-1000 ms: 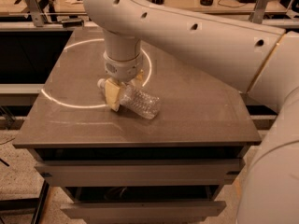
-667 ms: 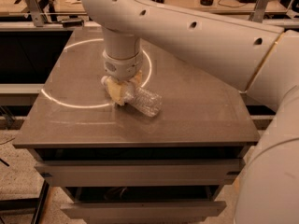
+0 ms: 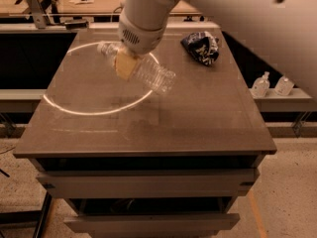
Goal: Place water bottle upright
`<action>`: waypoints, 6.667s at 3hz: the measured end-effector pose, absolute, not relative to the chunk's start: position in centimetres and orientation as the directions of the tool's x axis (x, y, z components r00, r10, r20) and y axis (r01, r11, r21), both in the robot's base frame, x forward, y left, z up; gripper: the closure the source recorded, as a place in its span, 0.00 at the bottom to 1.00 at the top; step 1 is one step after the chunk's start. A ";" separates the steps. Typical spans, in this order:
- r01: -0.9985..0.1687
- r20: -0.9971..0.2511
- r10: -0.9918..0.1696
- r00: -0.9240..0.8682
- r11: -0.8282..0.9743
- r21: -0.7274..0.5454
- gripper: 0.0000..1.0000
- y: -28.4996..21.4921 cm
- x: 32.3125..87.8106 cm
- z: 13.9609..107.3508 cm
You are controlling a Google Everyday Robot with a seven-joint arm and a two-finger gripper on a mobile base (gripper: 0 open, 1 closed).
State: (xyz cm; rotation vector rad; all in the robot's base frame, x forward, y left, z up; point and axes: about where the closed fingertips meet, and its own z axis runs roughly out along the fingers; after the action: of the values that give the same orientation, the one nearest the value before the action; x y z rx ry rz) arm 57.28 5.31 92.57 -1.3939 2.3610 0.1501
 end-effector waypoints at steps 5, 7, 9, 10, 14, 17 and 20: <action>-0.975 -0.982 -0.106 0.153 0.146 -0.168 1.00 -0.5 53.6 107.4; -0.946 -0.948 -0.101 0.301 0.091 -0.310 1.00 -1.6 53.1 106.0; -0.948 -0.954 -0.074 0.290 0.116 -0.297 1.00 -1.3 53.4 105.1; -0.949 -0.964 -0.058 0.260 0.168 -0.266 1.00 -1.4 54.0 102.9; -0.968 -0.999 -0.007 0.044 0.248 -0.044 1.00 0.6 52.1 94.6; -0.961 -1.000 0.014 0.025 0.276 -0.020 1.00 1.7 50.4 93.5; -0.945 -0.996 0.025 0.086 0.320 -0.073 1.00 1.7 52.3 91.8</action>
Offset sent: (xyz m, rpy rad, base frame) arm -0.0647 -0.0727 0.1948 0.7938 -0.5017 0.6571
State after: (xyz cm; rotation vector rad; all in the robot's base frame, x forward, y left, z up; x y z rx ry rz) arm 52.32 1.66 91.77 -0.9785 1.2594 0.9295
